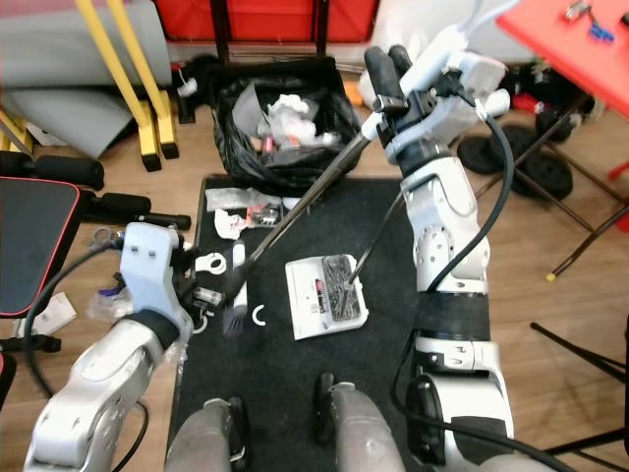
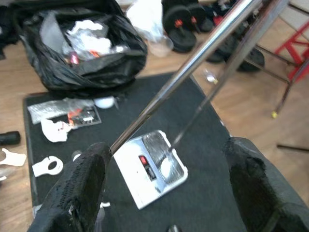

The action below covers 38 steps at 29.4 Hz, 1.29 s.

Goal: Sweep floor

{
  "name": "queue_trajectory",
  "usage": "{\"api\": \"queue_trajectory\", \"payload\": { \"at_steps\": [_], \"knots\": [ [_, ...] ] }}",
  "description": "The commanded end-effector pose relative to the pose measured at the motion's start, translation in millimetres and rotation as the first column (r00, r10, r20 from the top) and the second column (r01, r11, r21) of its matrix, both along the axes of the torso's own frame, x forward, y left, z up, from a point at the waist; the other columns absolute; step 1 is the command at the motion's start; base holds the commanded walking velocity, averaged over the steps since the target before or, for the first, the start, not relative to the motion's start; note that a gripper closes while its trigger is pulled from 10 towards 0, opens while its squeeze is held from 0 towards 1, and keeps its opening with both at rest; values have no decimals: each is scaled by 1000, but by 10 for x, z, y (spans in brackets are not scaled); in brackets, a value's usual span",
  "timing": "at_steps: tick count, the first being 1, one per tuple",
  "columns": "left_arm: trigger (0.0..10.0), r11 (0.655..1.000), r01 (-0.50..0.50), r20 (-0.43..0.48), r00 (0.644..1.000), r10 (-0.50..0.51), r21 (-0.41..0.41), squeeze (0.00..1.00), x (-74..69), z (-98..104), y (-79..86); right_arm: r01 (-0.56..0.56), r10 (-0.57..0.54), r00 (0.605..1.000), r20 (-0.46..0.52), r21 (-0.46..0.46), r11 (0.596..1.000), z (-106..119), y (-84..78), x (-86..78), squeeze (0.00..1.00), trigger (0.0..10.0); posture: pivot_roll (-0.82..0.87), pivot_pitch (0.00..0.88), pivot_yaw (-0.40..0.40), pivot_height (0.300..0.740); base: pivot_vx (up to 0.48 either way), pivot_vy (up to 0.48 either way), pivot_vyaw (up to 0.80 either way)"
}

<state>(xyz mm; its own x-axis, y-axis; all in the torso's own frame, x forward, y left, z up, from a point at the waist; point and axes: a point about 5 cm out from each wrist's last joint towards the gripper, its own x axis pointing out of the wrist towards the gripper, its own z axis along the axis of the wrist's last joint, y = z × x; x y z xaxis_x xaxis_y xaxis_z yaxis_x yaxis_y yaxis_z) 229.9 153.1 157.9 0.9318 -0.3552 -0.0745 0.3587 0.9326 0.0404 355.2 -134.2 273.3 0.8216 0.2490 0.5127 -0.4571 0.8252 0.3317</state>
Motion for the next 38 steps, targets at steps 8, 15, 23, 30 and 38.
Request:
{"api": "queue_trajectory", "payload": {
  "at_steps": [8, 15, 23, 30, 38],
  "knots": [
    [10000, 943, 330, -47, 942, -332, -53, 0, -404, 147, -247, -53, 42, 990, 134, 84, 995, 201, -18, 167, 0, 10000, -111, 520, -157, 740, 0, 0, 0],
    [10000, 941, 330, -50, 941, -335, -76, 0, -520, 212, -239, -95, 92, 993, 80, 28, 995, 129, 170, 242, 0, 10000, -133, 558, -183, 740, 0, 0, 0],
    [10000, 944, 321, -49, 944, -325, -83, 0, -557, 244, -254, -167, 167, 985, 47, -7, 986, 78, 380, 282, 0, 10000, -146, 564, -199, 740, 0, 0, 0],
    [10000, 943, 319, -63, 943, -326, -97, 0, -584, 282, -268, -145, 147, 989, 8, -129, 981, -58, 470, 338, 0, 10000, -156, 568, -206, 740, 0, 0, 0],
    [10000, 943, 317, -67, 943, -325, -105, 0, -584, 296, -275, -102, 102, 995, -11, -215, 971, -33, 457, 361, 0, 10000, -161, 566, -213, 740, 0, 0, 0]
  ]
}}
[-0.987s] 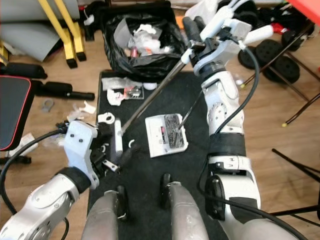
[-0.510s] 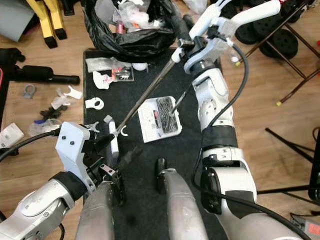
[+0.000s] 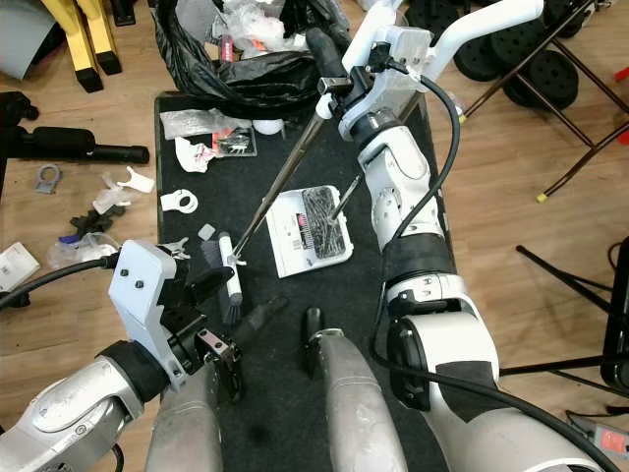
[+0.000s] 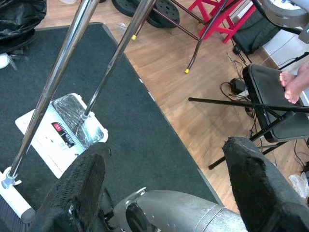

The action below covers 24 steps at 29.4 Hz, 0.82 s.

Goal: Sweep floor

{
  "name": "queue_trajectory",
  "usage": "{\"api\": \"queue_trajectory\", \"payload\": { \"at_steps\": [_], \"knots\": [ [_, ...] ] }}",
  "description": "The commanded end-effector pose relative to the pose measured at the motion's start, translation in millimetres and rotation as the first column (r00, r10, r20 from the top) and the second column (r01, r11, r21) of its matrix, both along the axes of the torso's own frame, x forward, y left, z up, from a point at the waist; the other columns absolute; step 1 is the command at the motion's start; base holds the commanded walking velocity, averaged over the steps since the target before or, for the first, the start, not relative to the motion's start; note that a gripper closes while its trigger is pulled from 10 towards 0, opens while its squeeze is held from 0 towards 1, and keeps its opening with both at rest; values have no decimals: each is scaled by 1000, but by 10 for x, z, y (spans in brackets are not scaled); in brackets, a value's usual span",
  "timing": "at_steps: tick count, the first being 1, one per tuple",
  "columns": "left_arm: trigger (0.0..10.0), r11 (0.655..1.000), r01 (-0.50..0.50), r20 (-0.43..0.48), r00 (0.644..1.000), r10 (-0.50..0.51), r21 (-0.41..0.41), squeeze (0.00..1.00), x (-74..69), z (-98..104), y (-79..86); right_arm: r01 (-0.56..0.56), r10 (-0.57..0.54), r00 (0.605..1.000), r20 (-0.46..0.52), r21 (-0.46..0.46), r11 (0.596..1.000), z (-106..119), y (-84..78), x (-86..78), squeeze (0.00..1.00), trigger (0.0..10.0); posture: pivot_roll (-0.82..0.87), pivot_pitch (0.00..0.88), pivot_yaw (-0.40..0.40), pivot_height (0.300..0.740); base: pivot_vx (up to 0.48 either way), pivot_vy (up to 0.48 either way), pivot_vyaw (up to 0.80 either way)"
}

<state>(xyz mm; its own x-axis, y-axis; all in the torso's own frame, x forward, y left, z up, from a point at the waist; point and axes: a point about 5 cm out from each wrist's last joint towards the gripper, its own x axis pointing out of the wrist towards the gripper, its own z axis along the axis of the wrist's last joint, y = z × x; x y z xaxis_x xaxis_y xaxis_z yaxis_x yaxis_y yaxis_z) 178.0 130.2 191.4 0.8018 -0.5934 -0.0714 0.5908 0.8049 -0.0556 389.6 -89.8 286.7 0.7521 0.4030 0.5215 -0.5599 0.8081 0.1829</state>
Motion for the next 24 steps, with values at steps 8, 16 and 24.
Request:
{"api": "queue_trajectory", "payload": {
  "at_steps": [8, 16, 24],
  "knots": [
    [10000, 998, 63, -40, 997, -64, -8, 0, -48, -36, -50, 5, -3, 1000, 24, -55, 998, 162, 2, -57, 0, 10000, -165, 563, -216, 740, 0, 0, 0],
    [10000, 998, 63, -40, 997, -63, -9, 0, -24, -37, -48, 4, 1, 996, 94, -54, 999, 432, 17, -129, 0, 10000, -172, 554, -216, 740, 0, 0, 0],
    [10000, 998, 61, -39, 997, -61, -8, 0, -1, -39, -48, 34, -26, 994, 109, -79, 996, 531, 2, -132, 0, 10000, -173, 548, -216, 740, 0, 0, 0]
  ]
}}
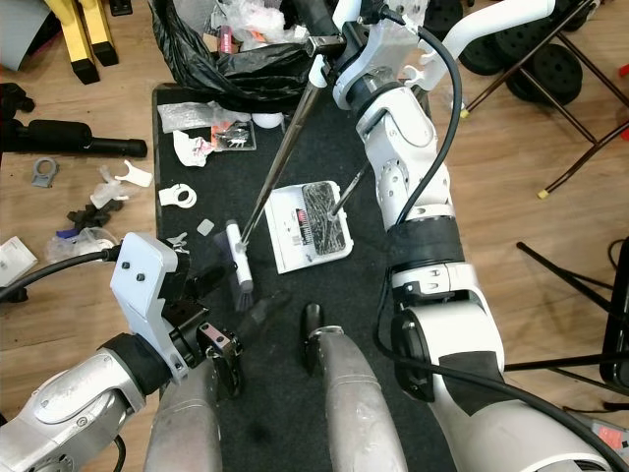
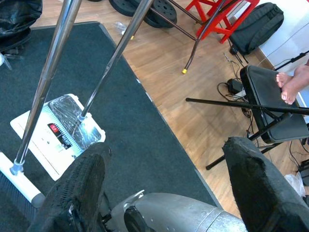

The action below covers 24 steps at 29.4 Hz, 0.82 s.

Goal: Sweep floor

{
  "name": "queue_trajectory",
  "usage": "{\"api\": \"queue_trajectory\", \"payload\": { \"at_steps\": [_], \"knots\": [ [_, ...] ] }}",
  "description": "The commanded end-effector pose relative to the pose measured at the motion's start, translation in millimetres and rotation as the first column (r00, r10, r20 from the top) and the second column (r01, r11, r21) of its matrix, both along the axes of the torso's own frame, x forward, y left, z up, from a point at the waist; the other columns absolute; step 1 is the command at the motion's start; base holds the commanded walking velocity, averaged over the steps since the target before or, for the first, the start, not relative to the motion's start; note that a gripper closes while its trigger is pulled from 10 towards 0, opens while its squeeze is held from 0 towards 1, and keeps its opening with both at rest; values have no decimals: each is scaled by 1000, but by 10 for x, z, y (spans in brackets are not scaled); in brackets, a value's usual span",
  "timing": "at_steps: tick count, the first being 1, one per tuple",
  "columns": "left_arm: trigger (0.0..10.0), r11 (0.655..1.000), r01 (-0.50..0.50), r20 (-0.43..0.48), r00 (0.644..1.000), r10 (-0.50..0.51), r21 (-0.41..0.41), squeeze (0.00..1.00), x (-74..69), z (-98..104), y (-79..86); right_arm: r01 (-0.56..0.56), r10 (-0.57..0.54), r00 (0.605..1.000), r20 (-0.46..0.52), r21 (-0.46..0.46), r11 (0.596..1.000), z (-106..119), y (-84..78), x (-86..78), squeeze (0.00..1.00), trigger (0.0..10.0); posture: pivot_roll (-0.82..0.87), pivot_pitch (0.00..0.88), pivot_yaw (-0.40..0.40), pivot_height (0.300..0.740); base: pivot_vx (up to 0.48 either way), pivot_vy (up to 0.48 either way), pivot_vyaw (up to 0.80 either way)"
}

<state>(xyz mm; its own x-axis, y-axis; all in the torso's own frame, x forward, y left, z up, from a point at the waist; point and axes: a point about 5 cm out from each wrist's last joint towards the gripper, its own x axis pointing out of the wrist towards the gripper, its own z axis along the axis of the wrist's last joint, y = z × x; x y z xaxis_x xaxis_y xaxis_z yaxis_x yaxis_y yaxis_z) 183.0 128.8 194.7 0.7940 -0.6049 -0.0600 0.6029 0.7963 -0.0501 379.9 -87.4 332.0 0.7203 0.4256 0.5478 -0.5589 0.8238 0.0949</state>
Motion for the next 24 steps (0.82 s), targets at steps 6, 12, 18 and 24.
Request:
{"api": "queue_trajectory", "payload": {
  "at_steps": [6, 12, 18, 24],
  "knots": [
    [10000, 999, 44, -49, 998, -45, -7, 0, -29, -72, -39, 63, -60, 997, 51, -54, 997, 279, -57, -42, 0, 10000, -180, 540, -218, 740, 0, 0, 0],
    [10000, 999, 42, -47, 998, -43, -9, 0, -12, -77, -48, 96, -94, 995, 33, -69, 993, 470, -89, -58, 0, 10000, -184, 531, -222, 740, 0, 0, 0],
    [10000, 999, 41, -45, 998, -42, -10, 0, 2, -82, -52, 130, -129, 991, 19, -84, 988, 544, -133, -54, 0, 10000, -185, 524, -221, 740, 0, 0, 0],
    [10000, 999, 40, -44, 998, -40, -11, 0, 14, -91, -56, 124, -123, 992, 15, -85, 989, 595, -125, -67, 0, 10000, -185, 514, -223, 740, 0, 0, 0]
  ]
}}
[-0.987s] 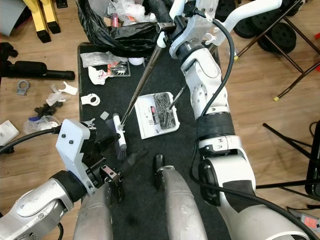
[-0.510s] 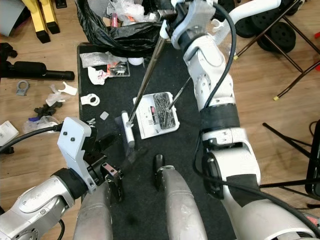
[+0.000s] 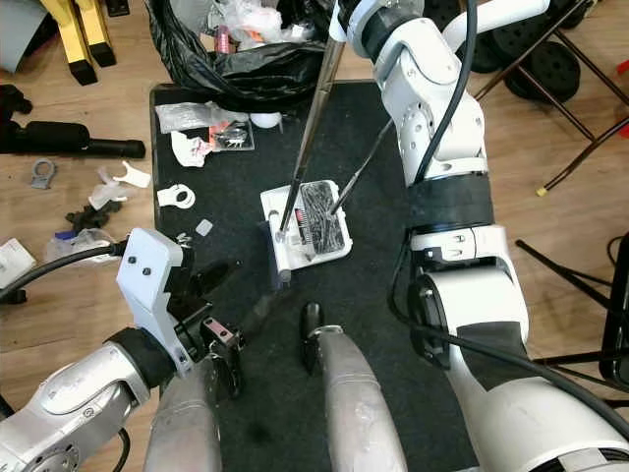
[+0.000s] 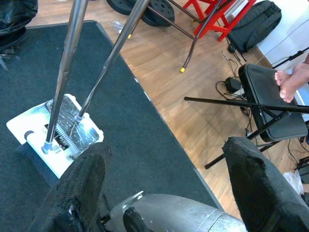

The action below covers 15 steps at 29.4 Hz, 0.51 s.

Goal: Sweep floor

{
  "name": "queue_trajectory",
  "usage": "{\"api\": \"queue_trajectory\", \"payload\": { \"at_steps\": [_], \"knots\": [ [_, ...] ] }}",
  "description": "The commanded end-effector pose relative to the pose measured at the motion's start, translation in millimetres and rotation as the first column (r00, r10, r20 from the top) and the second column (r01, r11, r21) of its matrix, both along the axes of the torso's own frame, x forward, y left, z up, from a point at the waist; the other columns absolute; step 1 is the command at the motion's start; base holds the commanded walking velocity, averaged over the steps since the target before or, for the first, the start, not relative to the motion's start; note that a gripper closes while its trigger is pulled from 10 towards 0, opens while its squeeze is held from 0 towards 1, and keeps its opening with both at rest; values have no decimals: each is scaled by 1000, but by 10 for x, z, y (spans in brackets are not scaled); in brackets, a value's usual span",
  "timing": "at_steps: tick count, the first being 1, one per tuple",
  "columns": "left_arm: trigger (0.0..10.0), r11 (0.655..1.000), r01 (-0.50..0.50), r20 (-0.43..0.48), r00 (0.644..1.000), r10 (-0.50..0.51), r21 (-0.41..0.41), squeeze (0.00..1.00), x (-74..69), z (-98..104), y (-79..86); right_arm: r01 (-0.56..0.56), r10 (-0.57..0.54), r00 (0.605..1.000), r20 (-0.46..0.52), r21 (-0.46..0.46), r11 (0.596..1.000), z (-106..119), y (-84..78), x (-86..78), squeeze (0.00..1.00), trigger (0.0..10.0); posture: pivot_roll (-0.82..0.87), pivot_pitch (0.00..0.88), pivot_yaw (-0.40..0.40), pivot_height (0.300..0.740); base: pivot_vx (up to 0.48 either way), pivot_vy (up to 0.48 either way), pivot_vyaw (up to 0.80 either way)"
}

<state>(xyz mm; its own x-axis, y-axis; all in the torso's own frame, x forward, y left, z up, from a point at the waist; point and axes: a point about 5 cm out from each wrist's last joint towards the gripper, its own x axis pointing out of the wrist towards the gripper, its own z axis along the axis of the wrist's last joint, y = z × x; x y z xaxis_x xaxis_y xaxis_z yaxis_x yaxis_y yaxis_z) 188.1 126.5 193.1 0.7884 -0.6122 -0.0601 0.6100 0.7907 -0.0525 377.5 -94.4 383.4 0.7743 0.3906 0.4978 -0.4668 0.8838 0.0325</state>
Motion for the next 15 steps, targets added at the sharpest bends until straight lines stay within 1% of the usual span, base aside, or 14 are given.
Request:
{"api": "queue_trajectory", "payload": {
  "at_steps": [1, 11, 15],
  "knots": [
    [10000, 1000, 30, -42, 999, -30, -9, 0, -35, -77, -34, 16, -16, 999, 31, -4, 1000, 89, -53, -46, 0, 10000, -185, 511, -223, 740, 0, 0, 0],
    [10000, 1000, 29, -41, 999, -29, -11, 0, -29, -79, -39, 23, -23, 999, 42, -12, 1000, 134, -59, -60, 0, 10000, -189, 506, -225, 740, 0, 0, 0],
    [10000, 1000, 28, -39, 999, -28, -12, 0, -20, -79, -42, 13, -13, 997, 76, 3, 1000, 247, -57, -108, 0, 10000, -189, 505, -227, 740, 0, 0, 0]
  ]
}}
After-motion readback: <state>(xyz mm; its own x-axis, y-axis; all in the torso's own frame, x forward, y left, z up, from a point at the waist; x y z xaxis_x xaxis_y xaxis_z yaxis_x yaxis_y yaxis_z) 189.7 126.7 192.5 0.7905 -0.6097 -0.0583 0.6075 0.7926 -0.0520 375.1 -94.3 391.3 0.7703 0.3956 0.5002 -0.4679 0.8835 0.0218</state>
